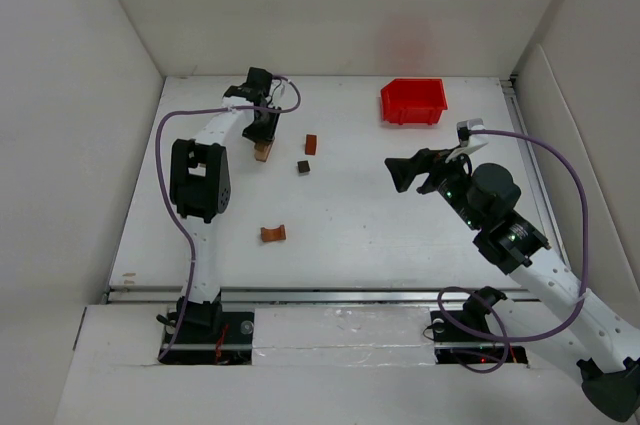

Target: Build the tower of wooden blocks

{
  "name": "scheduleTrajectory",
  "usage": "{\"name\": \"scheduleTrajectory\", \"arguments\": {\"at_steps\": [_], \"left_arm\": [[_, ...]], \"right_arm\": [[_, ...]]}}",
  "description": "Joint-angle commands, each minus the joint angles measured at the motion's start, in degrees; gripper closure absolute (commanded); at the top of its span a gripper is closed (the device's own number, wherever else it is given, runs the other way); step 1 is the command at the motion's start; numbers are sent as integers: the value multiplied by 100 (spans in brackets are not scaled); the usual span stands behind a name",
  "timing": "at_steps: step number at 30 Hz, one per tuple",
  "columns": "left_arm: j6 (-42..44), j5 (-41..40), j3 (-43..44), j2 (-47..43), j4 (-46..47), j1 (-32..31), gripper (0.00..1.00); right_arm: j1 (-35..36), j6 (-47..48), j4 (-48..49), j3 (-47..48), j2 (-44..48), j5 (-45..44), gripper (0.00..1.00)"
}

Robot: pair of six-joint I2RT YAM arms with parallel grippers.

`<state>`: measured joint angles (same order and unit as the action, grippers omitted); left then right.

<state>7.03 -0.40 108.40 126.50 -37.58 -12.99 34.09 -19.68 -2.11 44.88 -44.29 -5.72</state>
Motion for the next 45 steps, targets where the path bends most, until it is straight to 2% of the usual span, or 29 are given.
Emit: {"name": "scheduleTrajectory", "arguments": {"at_steps": [1,11,45], "left_arm": [[-26,-144,94,-160,31,60,92],[-79,-74,111,-108,5,60,82],[-307,120,129,15,-65,60,66]], "right_arm": [[-34,70,246,-15,17,-44,0],[-34,70,237,-15,44,-52,0],[-34,70,228,-6,87,-70,0]]}}
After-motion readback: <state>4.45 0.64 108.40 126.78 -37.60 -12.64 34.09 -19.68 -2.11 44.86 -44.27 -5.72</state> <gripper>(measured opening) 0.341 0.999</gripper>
